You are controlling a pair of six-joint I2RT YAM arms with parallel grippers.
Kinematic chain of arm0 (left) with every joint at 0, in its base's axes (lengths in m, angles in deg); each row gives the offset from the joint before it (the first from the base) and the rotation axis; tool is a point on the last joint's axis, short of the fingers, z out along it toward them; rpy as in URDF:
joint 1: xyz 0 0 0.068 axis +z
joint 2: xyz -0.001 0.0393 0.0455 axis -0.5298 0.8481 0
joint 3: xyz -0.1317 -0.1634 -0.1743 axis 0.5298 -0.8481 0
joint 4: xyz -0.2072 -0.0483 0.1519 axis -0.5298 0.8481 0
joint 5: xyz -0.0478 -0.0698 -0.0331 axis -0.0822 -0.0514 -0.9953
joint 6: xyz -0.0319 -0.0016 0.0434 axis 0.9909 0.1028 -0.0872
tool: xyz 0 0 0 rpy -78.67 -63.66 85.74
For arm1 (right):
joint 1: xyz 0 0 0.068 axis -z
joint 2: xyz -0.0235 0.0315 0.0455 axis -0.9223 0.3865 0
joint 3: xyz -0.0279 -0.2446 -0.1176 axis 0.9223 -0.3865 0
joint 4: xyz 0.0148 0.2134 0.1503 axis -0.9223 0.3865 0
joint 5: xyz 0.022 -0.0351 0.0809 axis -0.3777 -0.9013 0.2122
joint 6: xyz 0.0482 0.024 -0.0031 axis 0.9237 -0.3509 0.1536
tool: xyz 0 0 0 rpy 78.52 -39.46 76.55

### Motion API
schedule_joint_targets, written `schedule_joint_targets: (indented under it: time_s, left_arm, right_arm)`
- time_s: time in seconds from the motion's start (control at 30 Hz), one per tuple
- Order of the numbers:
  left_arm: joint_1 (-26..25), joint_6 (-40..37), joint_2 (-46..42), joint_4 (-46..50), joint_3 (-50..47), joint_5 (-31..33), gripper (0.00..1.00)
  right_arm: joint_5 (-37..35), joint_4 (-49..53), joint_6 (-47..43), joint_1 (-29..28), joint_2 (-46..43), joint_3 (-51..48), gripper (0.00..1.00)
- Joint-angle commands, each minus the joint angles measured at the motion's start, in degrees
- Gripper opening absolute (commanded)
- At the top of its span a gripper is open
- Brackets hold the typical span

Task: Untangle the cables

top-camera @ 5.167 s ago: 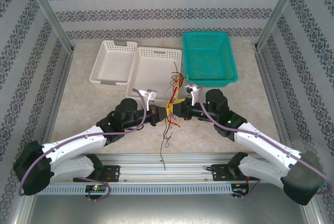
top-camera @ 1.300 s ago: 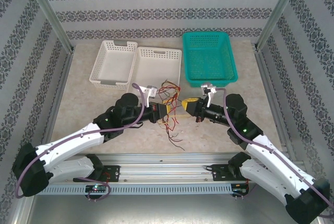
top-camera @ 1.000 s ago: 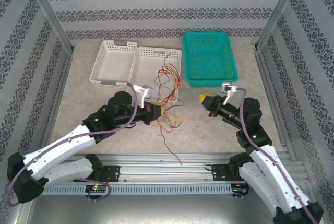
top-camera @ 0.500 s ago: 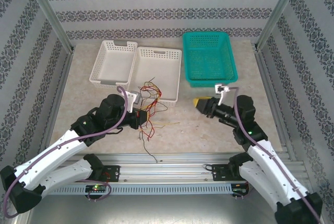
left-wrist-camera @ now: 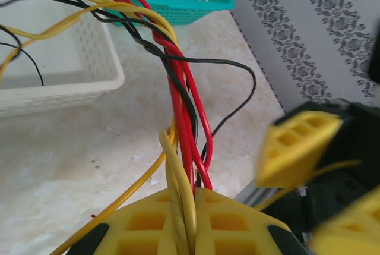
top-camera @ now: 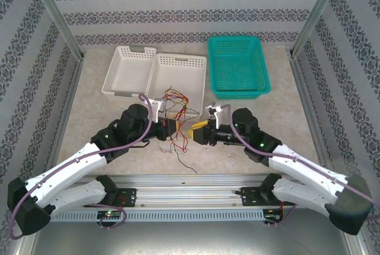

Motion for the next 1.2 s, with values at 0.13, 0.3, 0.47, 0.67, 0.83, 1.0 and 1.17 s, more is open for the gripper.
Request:
schedule_joint_targets:
  time_s: [0.13,0.3,0.47,0.67,0.83,1.0,1.17]
  left_arm:
    - [-2.51,1.09,0.72,-7.05,-1.05,0.33,0.0]
    - [-3.22,1.52,1.0,-8.22,-1.87,0.69,0.0]
    - [-3.4,1.55,0.79,-8.57,-2.08,1.45,0.0]
    - [-3.4,-0.68,-1.23,-4.73,-1.01,3.79,0.0]
    - [-3.4,-3.57,-3.27,0.62,0.22,5.73,0.0]
    - [-3.23,-6.82,-5.4,7.58,1.39,8.55,0.0]
    - [-2.88,-10.24,-6.19,15.33,3.26,10.58,0.0]
  right_arm:
    - [-4.4,-7.17,0.37,-0.8,5.29,2.61,0.41]
    - [-4.29,-10.08,1.49,-0.81,7.0,2.79,0.38]
    - [-3.73,-11.98,2.13,-0.97,8.35,2.52,0.2]
    - [-7.28,-8.55,-0.29,-0.97,5.36,1.38,0.0]
    - [-13.6,-2.04,-2.51,0.8,0.18,0.24,0.0]
    - [-15.19,3.4,-3.29,6.15,-5.42,-1.21,0.0]
    - [-14.52,8.66,-2.79,13.98,-11.72,-1.89,0.0]
